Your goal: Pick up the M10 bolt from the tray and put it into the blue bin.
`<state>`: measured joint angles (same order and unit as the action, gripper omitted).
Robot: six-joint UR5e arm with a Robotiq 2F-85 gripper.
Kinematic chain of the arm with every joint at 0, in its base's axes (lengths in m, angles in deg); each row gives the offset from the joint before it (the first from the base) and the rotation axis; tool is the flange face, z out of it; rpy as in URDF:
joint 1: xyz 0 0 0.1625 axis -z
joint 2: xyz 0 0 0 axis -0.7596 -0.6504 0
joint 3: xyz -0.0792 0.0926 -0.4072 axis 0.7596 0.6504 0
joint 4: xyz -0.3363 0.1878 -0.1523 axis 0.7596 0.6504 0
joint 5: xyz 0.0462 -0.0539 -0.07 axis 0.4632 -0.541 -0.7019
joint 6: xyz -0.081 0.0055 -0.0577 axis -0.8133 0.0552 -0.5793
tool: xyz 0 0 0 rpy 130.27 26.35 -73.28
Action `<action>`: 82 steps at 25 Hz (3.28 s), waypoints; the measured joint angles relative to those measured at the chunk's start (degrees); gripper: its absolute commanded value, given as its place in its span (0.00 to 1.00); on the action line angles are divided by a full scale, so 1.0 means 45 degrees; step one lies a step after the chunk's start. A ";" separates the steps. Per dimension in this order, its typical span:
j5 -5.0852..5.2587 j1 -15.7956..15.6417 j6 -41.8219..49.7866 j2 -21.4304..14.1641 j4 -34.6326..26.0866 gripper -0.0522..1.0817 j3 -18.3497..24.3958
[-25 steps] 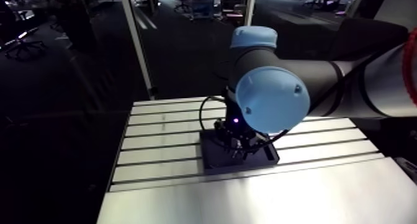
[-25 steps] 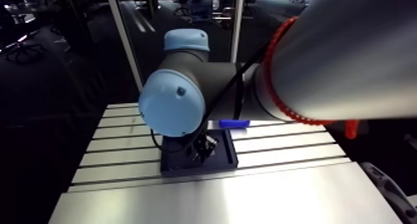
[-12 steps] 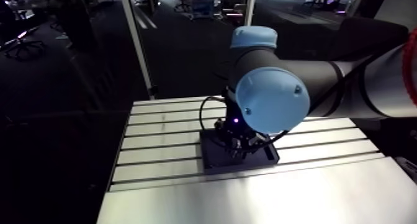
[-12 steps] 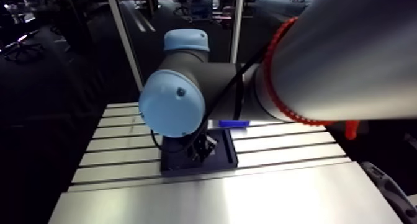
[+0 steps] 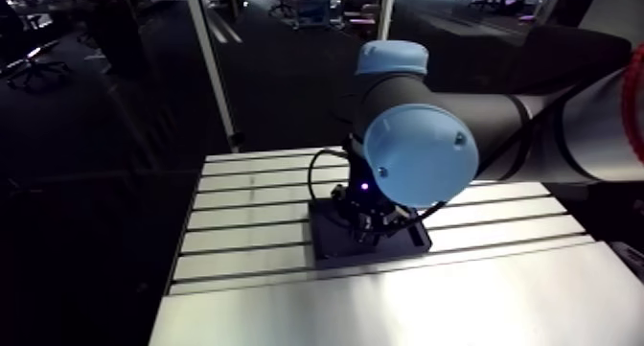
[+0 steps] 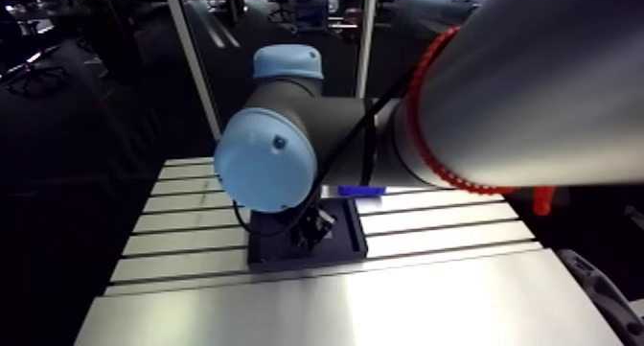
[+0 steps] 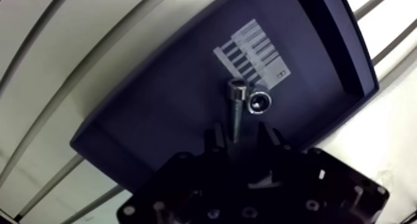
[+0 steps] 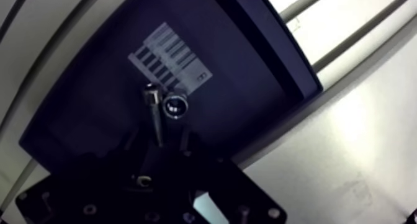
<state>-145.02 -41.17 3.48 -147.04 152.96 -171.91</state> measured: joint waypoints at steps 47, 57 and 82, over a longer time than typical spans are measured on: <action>-0.0266 -0.0001 -0.0026 0.0112 0.0253 0.72 -0.0046; -0.0259 0.0001 -0.0153 0.0099 0.0402 0.80 -0.0079; -0.0297 -0.0094 -0.2715 -0.1403 -0.0010 0.95 0.0244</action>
<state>-146.36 -41.59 -8.74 -153.35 152.91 -170.82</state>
